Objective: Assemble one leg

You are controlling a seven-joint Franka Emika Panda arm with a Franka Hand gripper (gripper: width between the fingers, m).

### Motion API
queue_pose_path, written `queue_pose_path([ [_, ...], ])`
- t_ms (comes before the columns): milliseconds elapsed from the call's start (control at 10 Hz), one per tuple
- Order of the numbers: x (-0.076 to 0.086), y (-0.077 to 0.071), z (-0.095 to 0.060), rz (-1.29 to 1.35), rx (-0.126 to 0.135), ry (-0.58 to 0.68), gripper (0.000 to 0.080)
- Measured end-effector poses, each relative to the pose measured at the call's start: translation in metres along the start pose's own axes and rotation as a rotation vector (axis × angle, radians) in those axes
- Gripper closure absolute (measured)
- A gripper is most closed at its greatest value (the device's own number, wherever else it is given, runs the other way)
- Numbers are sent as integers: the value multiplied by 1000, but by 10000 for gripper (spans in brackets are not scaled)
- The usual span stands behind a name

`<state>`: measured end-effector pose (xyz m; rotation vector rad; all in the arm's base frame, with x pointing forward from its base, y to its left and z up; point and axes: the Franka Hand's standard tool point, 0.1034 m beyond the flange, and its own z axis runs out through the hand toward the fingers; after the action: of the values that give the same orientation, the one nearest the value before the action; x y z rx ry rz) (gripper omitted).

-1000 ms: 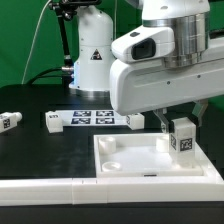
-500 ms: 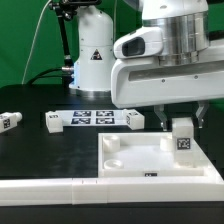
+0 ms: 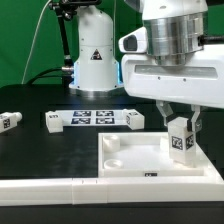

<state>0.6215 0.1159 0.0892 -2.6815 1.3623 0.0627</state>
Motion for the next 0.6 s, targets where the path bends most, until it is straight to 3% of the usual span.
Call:
queue_pose_path([
  [300,-1,-3,0,273,16,-19,508],
  [500,-2,-3,0,267,15,-20,508],
  [600,-2,-3,0,221,15,-20,432],
])
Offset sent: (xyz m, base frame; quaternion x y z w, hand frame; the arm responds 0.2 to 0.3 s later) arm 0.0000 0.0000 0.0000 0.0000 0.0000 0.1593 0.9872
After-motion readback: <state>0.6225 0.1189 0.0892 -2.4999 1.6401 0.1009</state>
